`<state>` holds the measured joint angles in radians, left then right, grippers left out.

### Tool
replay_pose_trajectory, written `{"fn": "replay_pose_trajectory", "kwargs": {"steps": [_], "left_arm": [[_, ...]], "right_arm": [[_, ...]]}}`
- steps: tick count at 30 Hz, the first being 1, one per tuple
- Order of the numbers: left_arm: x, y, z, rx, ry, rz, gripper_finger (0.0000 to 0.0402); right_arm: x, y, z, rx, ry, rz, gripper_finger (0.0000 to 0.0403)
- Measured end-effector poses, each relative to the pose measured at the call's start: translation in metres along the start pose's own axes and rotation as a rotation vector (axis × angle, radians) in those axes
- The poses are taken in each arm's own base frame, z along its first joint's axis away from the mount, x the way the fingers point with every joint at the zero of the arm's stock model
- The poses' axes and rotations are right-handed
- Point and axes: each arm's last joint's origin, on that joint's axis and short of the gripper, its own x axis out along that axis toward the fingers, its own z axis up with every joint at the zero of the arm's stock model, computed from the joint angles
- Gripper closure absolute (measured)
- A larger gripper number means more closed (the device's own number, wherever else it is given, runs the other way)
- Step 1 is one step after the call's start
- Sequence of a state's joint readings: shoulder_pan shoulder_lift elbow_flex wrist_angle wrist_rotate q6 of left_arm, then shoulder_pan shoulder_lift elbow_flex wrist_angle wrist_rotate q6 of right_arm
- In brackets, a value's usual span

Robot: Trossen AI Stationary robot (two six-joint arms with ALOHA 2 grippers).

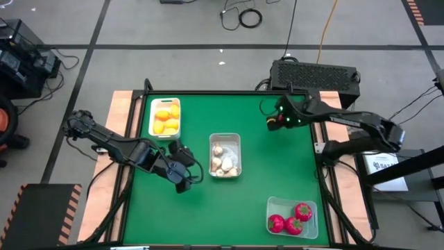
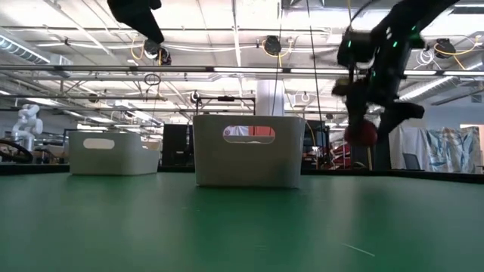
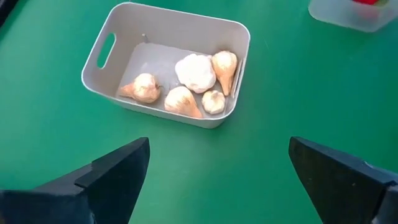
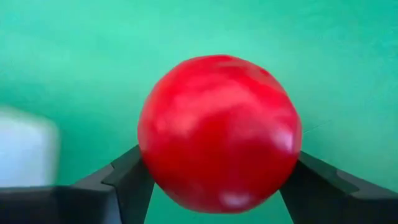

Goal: Sort produce into baskets
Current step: Put the tomato into the transparent bin

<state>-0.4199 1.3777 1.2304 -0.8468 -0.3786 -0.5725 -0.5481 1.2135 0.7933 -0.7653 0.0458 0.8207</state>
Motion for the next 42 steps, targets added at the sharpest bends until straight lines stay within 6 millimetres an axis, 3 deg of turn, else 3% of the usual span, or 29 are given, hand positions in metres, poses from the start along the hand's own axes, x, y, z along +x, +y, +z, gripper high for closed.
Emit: {"fn": "replay_pose_trajectory", "kwargs": {"steps": [9, 15, 18, 25, 29, 33, 36, 42], "left_arm": [[0.000, -0.001, 0.000, 0.213, 0.005, -0.012, 0.0011], [0.000, -0.001, 0.000, 0.324, 0.016, -0.050, 0.0011], [0.000, -0.003, 0.002, 0.359, -0.003, -0.070, 0.0011], [-0.001, -0.011, 0.011, 0.414, -0.104, -0.180, 0.0011], [-0.003, -0.015, 0.017, 0.413, -0.170, -0.211, 0.0011], [-0.004, -0.018, 0.021, 0.415, -0.208, -0.260, 0.0011], [-0.005, -0.019, 0.023, 0.411, -0.224, -0.278, 0.0011], [-0.005, -0.019, 0.023, 0.381, -0.226, -0.284, 0.0011]], "right_arm": [[-0.037, 0.055, -0.077, 0.029, 0.115, 0.340, 0.0120], [-0.053, 0.097, -0.146, 0.093, 0.255, 0.606, 0.0120], [-0.063, 0.114, -0.183, 0.138, 0.350, 0.657, 0.0120], [-0.098, 0.142, -0.247, 0.148, 0.489, 0.454, 0.0120], [-0.126, 0.151, -0.263, 0.115, 0.474, 0.313, 0.0120], [-0.148, 0.146, -0.275, 0.097, 0.424, 0.145, 0.0120], [-0.149, 0.140, -0.292, 0.078, 0.415, 0.040, 0.0120], [-0.127, 0.135, -0.323, 0.020, 0.375, -0.068, 0.0120]]}}
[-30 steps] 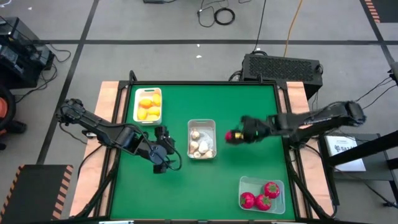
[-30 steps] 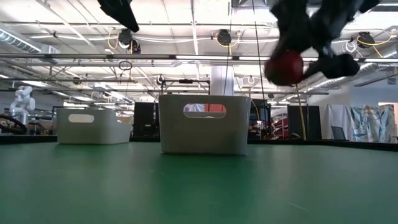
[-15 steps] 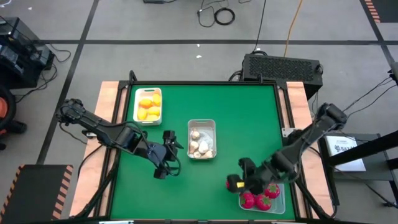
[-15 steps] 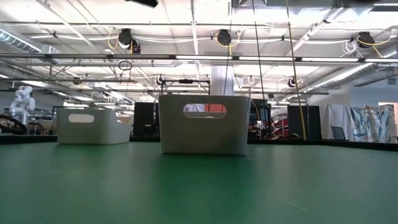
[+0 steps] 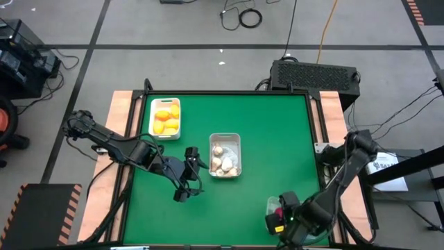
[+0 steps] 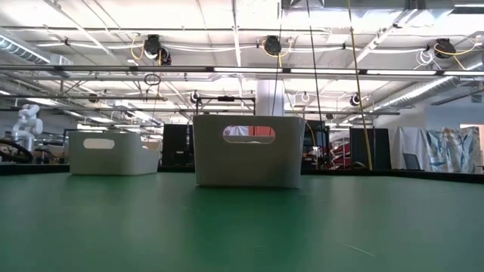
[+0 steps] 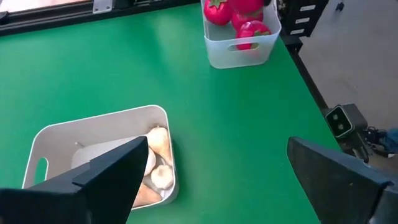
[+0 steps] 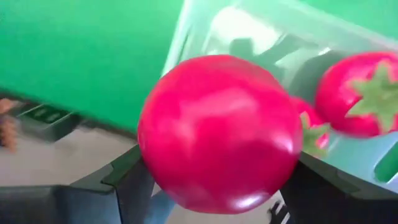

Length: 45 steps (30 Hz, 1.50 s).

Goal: Sort produce into baskets
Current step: Put the tomato into the transparent bin, then return to Home Position

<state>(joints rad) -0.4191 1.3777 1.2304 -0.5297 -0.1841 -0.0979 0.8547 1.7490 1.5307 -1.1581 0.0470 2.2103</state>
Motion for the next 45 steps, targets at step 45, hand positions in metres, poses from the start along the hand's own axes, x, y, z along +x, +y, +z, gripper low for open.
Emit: {"fn": "replay_pose_trajectory", "kwargs": {"steps": [45], "left_arm": [[-0.019, 0.037, 0.021, -0.233, -0.215, 0.054, 0.0011]], "right_arm": [[-0.052, 0.050, 0.062, -0.718, -0.495, 0.475, 0.0032]]}}
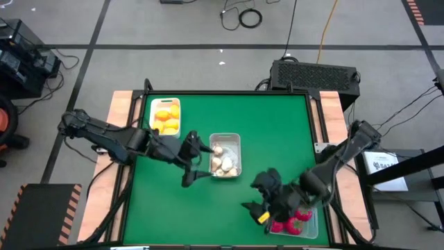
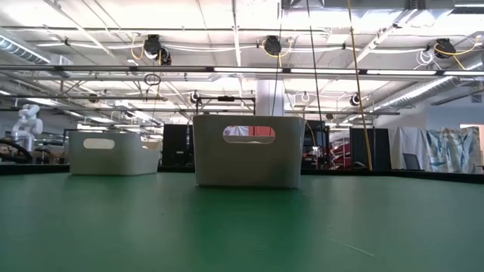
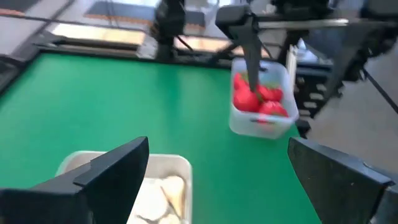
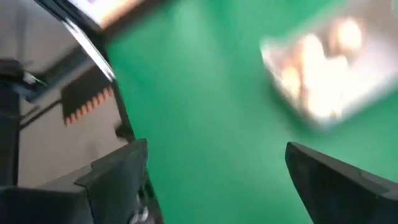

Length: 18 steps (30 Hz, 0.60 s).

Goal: Sort produce into baskets
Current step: Return to Home Position

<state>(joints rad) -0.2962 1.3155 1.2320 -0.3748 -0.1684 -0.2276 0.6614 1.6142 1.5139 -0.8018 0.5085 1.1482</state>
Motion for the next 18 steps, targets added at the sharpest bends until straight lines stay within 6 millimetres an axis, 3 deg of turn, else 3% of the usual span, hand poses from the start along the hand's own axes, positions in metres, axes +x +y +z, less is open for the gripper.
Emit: {"fn": "replay_pose_trajectory", "kwargs": {"steps": [4, 9, 13, 18], "left_arm": [[-0.014, 0.013, 0.009, -0.027, -0.051, 0.029, 0.0011], [-0.036, 0.025, 0.016, -0.052, -0.110, 0.073, 0.0011], [-0.052, 0.031, 0.019, -0.082, -0.141, 0.124, 0.0011], [-0.067, 0.034, 0.020, -0.107, -0.171, 0.163, 0.0011]], "right_arm": [[-0.009, -0.006, 0.038, -0.152, -0.137, 0.070, 0.0037], [-0.038, -0.030, 0.076, -0.285, -0.231, 0.063, 0.0061], [-0.068, -0.052, 0.096, -0.355, -0.272, 0.082, 0.0089], [-0.102, -0.076, 0.108, -0.441, -0.276, 0.140, 0.0132]]}}
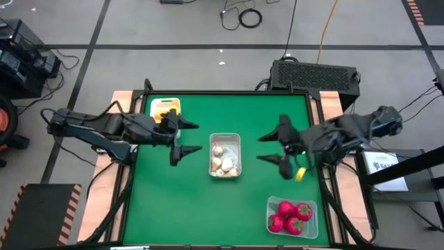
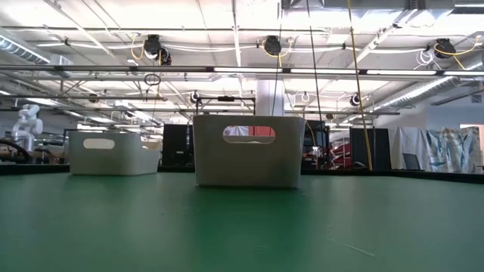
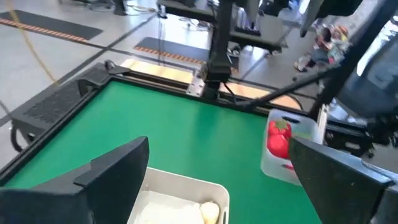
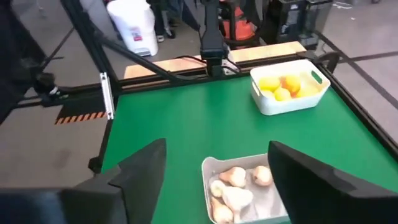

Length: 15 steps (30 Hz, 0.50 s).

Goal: Sort produce into baskets
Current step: Return to Home Position

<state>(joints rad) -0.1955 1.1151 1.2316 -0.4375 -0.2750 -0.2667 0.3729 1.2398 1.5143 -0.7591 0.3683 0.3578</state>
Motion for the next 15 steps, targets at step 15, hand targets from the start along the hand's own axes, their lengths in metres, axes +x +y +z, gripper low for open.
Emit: {"fn": "replay_pose_trajectory", "kwargs": {"steps": [15], "left_arm": [[-0.007, 0.016, -0.041, -0.064, -0.160, 0.061, 0.0072]], "right_arm": [[-0.028, -0.048, -0.083, 0.154, -0.222, 0.070, 0.0279]]}}
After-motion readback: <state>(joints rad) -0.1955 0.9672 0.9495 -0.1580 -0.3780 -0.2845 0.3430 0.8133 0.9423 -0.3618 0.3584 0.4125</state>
